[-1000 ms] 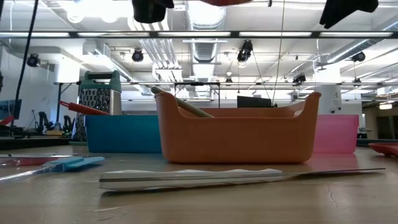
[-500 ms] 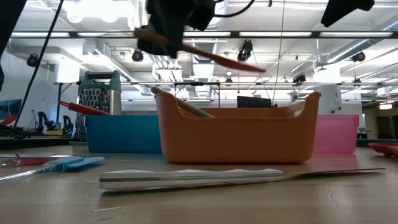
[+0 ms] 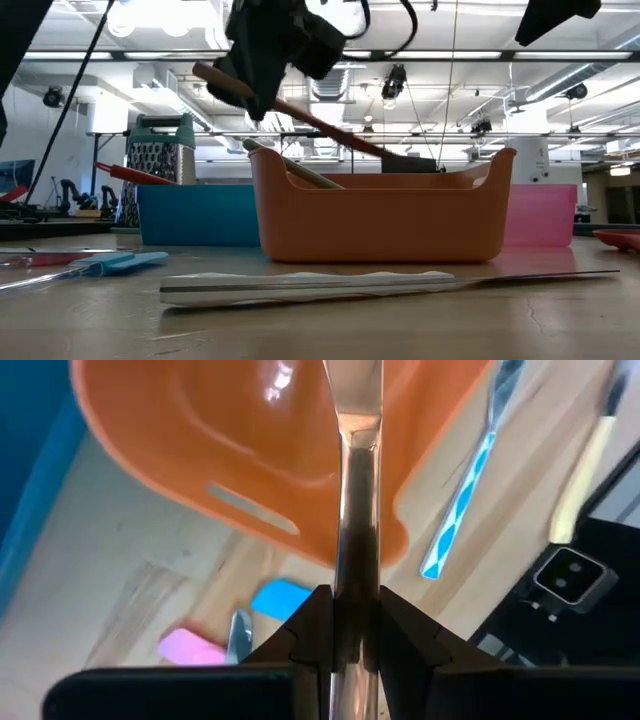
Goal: Pick & Place Kitchen Items
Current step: Put the gold knife into the orange bin
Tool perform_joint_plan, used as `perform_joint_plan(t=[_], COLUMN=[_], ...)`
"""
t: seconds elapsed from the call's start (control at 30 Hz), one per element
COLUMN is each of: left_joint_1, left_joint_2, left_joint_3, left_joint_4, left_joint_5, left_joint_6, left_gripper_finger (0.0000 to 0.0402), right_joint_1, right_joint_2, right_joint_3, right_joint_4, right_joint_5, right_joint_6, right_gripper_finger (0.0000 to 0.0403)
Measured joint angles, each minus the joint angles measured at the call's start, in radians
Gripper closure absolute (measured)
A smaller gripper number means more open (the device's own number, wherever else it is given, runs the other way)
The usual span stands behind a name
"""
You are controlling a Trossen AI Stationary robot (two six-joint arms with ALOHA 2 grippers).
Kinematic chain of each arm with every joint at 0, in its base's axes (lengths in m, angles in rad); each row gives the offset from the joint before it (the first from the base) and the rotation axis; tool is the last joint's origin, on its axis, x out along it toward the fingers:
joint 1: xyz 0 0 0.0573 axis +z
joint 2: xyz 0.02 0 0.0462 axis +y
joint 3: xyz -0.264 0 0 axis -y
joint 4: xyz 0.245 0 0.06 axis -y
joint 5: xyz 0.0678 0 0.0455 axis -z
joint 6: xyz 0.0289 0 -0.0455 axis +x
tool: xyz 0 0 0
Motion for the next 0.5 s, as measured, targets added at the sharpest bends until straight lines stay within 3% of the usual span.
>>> perform_joint_plan(t=[0.5], left_joint_1=[0.009], left_joint_2=[0.137], left_joint_3=[0.0], left_joint_4=[0.028], left_joint_5=[0.054], left_joint_6=[0.065], left_gripper_finger=[0.0347], right_joint_1=[0.0], right_joint_2=[0.006], right_joint_3=[-0.001], right_joint_4=[0.001], right_joint_5=[0.0], right_joint_6=[0.0], right_gripper_finger=[0.033])
